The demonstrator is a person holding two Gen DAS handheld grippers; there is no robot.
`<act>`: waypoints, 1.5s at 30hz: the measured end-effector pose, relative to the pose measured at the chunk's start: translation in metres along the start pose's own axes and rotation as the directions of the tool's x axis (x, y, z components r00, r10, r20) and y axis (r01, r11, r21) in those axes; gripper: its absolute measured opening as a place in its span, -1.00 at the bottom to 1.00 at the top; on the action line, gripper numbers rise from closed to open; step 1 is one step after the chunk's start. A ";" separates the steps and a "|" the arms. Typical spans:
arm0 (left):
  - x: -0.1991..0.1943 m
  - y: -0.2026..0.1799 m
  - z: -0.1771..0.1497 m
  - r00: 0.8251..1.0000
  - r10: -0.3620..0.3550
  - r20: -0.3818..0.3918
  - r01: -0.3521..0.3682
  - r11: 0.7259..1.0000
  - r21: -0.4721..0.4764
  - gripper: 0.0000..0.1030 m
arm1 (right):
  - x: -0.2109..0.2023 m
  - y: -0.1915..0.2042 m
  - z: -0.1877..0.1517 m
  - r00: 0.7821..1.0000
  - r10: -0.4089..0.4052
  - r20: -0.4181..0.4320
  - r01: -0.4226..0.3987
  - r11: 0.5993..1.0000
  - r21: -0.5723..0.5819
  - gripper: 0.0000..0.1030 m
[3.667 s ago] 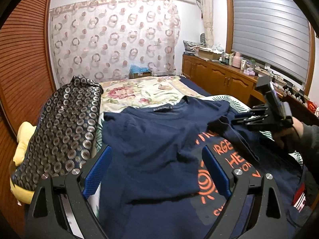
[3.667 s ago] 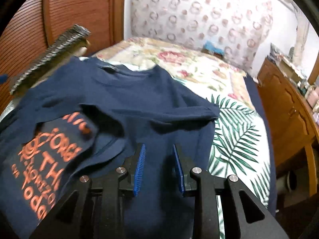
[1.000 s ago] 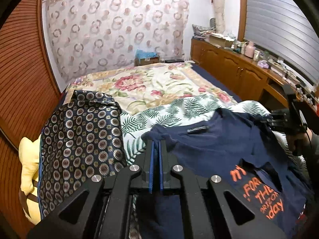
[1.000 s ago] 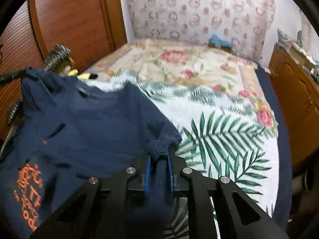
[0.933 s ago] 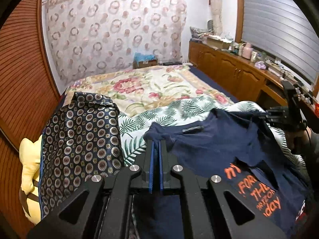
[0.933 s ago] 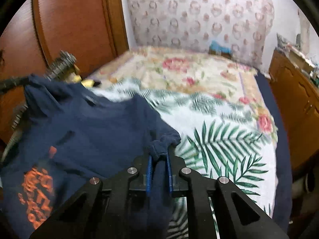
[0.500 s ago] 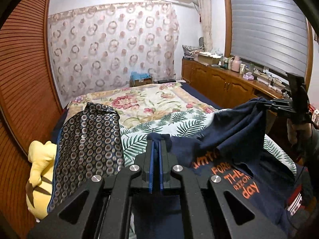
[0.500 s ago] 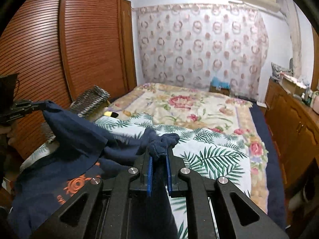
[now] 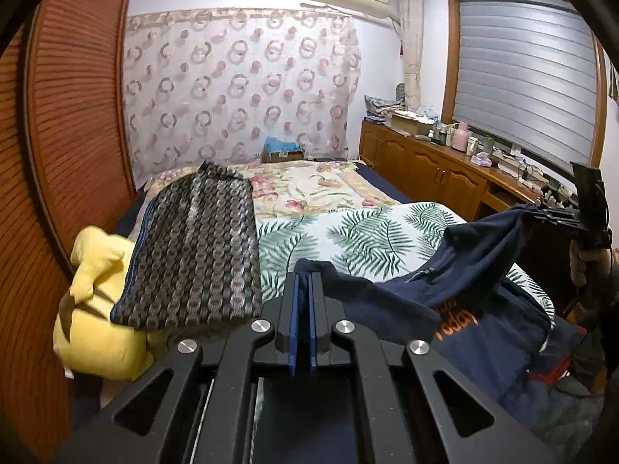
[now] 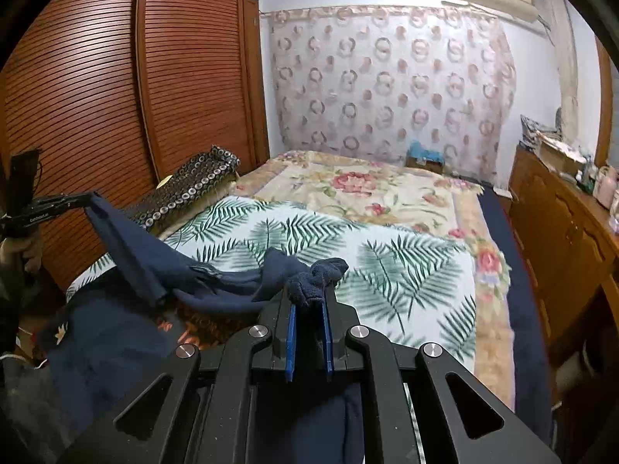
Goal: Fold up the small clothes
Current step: 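Lift the gripped navy T-shirt hem up off the bed with both tools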
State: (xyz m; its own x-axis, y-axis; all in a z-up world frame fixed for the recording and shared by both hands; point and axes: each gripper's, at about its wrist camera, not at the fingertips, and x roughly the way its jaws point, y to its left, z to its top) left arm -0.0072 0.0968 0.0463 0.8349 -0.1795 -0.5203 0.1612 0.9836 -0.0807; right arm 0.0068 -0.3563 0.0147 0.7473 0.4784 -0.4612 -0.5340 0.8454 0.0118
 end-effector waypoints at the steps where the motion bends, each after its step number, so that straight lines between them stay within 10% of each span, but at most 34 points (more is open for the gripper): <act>1: -0.003 0.000 -0.003 1.000 0.001 -0.003 -0.001 1.000 -0.006 -0.90 | -0.007 0.000 -0.002 1.000 -0.003 -0.003 0.003 1.000 0.006 -0.79; 22: 0.014 0.005 -0.066 0.985 0.027 -0.173 -0.033 0.999 -0.032 -0.89 | -0.012 0.005 -0.040 0.977 0.016 -0.211 0.006 0.995 0.103 -0.77; 34: 0.039 0.019 -0.034 0.988 0.029 -0.152 -0.031 0.999 -0.016 0.36 | -0.024 0.000 -0.004 0.988 -0.069 -0.141 0.076 0.996 0.046 0.19; 45: 0.113 0.025 -0.029 0.965 0.054 -0.257 -0.053 0.999 0.011 0.41 | 0.049 -0.020 -0.017 0.975 -0.084 -0.203 0.098 0.993 0.061 0.26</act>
State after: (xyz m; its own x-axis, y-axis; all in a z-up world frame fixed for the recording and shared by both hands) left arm 0.0756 0.1017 -0.0389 0.6789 -0.1155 -0.7250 0.1225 0.9915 -0.0433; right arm 0.0473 -0.3538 -0.0229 0.6933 0.3475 -0.6314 -0.4326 0.9013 0.0210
